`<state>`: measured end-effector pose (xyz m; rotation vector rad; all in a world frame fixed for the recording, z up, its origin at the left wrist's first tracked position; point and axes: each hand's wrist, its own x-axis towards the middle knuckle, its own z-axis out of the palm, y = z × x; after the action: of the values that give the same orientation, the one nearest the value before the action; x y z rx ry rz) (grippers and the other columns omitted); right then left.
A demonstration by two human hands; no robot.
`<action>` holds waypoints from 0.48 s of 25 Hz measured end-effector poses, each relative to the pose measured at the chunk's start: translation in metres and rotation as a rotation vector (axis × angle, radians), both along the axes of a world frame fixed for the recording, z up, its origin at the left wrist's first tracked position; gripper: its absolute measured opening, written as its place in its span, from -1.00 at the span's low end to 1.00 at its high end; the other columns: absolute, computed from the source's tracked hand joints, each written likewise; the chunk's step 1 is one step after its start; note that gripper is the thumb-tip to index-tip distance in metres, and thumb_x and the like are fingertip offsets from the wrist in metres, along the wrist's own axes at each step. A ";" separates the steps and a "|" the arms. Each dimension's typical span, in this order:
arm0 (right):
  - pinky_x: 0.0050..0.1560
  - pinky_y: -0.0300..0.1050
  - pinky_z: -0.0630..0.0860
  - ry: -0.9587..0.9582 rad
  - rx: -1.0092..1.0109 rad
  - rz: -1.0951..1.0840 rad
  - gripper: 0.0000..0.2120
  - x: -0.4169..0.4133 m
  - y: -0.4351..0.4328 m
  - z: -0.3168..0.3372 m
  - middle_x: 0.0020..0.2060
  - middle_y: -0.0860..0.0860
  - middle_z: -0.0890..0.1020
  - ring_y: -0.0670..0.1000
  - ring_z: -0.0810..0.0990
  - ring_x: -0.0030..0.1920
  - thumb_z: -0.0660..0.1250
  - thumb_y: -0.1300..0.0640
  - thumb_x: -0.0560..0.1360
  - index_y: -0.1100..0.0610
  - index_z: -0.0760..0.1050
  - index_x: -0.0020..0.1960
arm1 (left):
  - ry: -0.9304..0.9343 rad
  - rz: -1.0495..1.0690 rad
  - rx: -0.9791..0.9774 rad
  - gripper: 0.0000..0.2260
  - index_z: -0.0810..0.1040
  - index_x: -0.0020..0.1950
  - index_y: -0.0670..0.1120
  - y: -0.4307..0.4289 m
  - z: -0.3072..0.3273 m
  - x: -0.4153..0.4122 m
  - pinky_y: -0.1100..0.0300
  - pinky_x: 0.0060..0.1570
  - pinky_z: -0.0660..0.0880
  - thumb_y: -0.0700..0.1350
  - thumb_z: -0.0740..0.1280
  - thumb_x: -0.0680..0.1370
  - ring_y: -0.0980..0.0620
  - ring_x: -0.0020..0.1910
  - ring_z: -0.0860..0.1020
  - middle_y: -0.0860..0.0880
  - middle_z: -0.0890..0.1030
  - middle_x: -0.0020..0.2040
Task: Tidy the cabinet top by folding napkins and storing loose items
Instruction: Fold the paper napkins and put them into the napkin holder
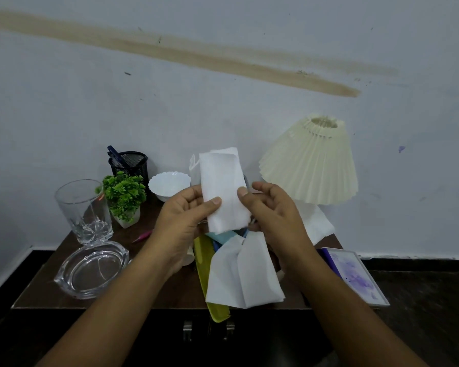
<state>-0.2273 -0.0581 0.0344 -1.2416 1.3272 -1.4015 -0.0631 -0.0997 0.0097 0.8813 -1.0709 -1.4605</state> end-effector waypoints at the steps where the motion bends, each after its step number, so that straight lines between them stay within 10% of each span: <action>1: -0.12 -0.18 0.68 -0.006 0.033 0.038 -0.59 0.002 -0.001 -0.001 0.03 -0.05 0.70 -0.08 0.72 -0.01 0.46 -0.05 0.50 0.04 0.48 0.29 | -0.004 -0.007 -0.009 -0.68 0.58 0.27 -0.16 0.002 0.000 0.000 0.04 0.00 0.65 -0.22 0.43 0.52 -0.09 0.11 0.69 -0.11 0.72 0.11; 8: -0.08 -0.22 0.64 0.000 0.061 0.080 -0.89 0.003 -0.008 -0.011 -0.02 0.01 0.74 -0.04 0.72 -0.03 0.35 0.19 0.61 0.17 0.62 0.09 | 0.003 0.048 0.082 -0.67 0.64 0.21 0.02 0.008 0.000 -0.006 -0.05 0.06 0.62 0.17 0.23 0.63 -0.02 0.09 0.70 -0.01 0.73 0.09; 12: -0.01 -0.05 0.69 0.007 0.117 0.127 -0.82 0.006 -0.006 -0.015 0.00 -0.07 0.73 -0.05 0.72 0.01 0.36 0.02 0.60 0.07 0.60 0.14 | -0.031 0.128 0.068 -0.80 0.67 0.05 0.01 0.014 -0.006 -0.013 0.04 -0.14 0.66 0.04 0.28 0.64 0.01 -0.08 0.72 0.00 0.75 -0.05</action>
<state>-0.2215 -0.0638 0.0189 -1.2311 1.2926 -1.2149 -0.0756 -0.0861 0.0040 1.0051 -0.9738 -1.3867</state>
